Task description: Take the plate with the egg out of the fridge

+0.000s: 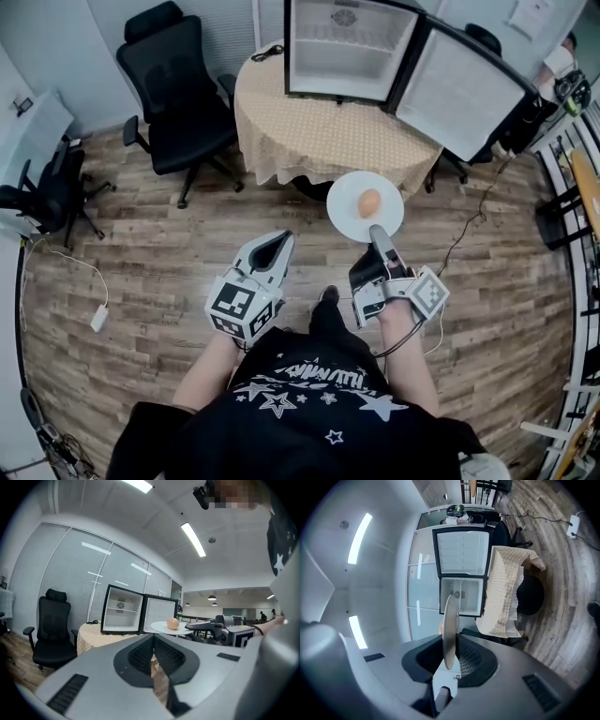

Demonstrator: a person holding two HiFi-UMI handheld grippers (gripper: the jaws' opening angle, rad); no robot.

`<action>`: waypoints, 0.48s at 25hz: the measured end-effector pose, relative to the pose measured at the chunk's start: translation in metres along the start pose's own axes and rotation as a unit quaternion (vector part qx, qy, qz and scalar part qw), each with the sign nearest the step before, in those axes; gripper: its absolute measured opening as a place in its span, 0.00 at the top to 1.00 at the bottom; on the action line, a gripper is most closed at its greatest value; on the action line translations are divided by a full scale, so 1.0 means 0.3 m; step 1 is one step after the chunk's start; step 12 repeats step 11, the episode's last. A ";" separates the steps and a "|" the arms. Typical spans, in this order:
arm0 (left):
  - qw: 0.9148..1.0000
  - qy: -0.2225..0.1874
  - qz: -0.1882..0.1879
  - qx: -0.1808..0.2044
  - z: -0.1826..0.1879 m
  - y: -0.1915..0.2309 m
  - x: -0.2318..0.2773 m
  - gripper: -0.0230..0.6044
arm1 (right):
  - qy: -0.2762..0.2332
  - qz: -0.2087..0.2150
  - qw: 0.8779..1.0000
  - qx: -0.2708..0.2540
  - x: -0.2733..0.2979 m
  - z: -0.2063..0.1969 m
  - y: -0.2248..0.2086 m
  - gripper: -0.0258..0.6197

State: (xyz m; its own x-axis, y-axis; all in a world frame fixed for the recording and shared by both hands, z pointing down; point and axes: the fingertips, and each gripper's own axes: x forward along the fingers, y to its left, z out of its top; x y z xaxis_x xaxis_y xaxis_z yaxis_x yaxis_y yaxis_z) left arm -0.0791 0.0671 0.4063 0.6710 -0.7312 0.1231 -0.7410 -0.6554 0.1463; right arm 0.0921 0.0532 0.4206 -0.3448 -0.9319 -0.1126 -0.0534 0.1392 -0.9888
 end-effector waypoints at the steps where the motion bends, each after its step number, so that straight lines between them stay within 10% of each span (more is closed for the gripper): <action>1: 1.000 -0.002 0.000 0.000 -0.012 -0.002 -0.034 0.95 | -0.001 0.001 1.000 -0.001 -0.022 -0.028 -0.001 0.84; 12: 1.000 -0.001 0.009 -0.005 0.027 0.029 -0.010 0.95 | 0.015 -0.002 1.000 -0.004 0.030 -0.027 0.018 0.84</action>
